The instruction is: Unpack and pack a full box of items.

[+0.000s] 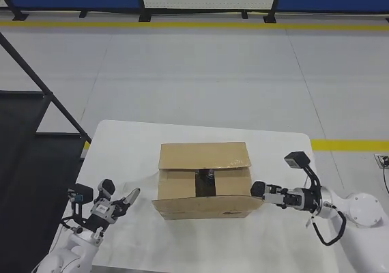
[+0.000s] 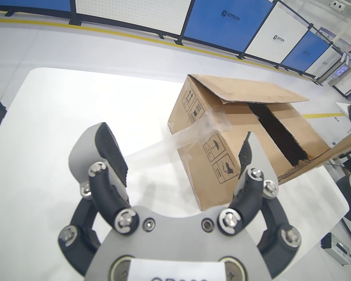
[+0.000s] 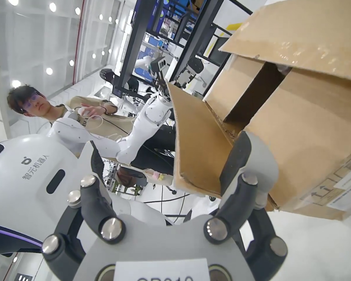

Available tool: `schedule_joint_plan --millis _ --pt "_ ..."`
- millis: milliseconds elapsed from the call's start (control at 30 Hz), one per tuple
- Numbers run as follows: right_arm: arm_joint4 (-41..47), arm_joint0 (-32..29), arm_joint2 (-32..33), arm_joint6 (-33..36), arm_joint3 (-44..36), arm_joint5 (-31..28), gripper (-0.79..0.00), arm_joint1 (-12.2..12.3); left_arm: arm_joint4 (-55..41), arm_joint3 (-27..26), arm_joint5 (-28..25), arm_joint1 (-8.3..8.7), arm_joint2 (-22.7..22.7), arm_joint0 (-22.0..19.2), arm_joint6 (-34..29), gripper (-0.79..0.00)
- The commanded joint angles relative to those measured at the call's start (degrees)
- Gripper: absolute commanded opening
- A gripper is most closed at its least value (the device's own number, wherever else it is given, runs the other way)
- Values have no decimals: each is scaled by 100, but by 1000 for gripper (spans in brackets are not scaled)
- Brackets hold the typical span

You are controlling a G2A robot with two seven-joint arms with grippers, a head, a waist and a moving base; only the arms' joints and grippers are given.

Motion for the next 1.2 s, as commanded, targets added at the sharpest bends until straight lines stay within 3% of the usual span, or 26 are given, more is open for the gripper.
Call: schedule_joint_plan --millis 0,233,367,500,600,867,1067,1167 --pt "-173 -110 -72 -67 -153 -67 0 82 -36 -46 -108 4 14 7 -32 0" --pt "-508 -409 -329 -357 -256 -356 0 352 200 -214 -1019 65 28 60 -259 0" --pt "-438 -462 -476 -468 -187 -467 0 476 595 -202 -1811 130 41 82 -481 0" --pt "-199 -486 -597 -562 -34 -561 0 570 1111 -95 -2228 179 97 34 -648 0" --pt "143 -449 -677 -552 115 -551 0 609 1385 36 -2304 192 226 -59 -689 0" --pt "833 -275 -648 -686 705 -681 0 649 1741 339 -1865 161 675 -340 -645 0" --pt "-150 -141 -660 -1822 886 -93 0 621 1815 419 -1748 165 762 -385 -552 0" --pt "-456 -123 -792 -2070 768 157 0 589 1810 407 -1688 171 751 -365 -499 0"
